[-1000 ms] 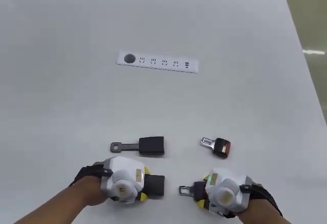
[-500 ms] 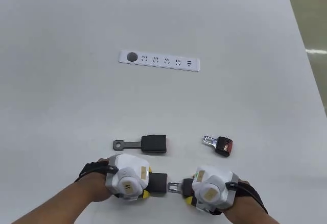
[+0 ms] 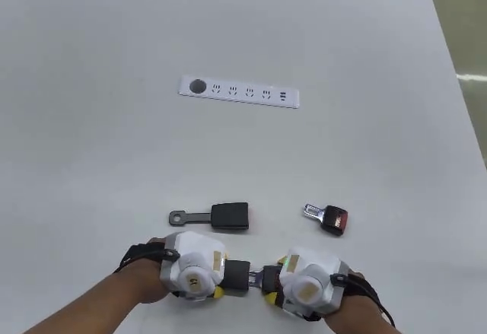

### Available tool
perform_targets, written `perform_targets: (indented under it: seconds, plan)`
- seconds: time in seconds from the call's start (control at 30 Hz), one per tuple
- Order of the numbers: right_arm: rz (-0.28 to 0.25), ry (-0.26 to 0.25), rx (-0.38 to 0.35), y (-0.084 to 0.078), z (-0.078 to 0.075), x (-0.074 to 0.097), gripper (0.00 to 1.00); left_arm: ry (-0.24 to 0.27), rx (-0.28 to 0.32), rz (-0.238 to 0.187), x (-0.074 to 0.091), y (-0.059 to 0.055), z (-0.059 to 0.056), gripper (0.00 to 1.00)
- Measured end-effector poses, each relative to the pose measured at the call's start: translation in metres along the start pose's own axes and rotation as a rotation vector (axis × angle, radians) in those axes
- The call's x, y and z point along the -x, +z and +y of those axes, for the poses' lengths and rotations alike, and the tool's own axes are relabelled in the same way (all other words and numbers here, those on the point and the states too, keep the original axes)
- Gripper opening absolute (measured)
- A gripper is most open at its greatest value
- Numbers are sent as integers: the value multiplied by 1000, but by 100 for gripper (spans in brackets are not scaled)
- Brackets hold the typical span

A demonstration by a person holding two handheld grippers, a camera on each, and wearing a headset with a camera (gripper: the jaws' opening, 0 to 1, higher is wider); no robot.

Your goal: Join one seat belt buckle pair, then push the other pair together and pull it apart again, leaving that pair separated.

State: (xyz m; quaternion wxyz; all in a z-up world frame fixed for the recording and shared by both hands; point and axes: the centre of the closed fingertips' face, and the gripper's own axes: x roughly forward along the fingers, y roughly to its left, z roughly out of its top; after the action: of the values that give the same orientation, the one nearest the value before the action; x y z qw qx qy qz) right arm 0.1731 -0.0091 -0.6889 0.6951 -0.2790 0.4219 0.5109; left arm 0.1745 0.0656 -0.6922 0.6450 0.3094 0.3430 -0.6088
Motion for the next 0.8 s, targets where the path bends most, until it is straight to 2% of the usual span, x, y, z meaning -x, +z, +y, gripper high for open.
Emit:
perform_targets:
  seconds: [0.23,0.4,0.47,0.5,0.53,0.8]
  plan:
    - [-18,2,16,3,0,-6,33,-10,-16,-1,0,0,0,33]
    - [-57,6,18,14,1,-10,33,-10,-15,-2,0,0,0,33]
    - [-57,6,14,16,0,-11,33,-10,-16,-2,0,0,0,33]
    - [-17,-6,47,9,-5,-8,33,-22,-14,6,0,-1,-3,33]
    - [-38,-6,17,11,-3,-9,33,-16,-21,2,-1,1,-2,33]
    - [-32,2,29,9,-1,-12,33,-17,-23,11,-5,-1,-3,33]
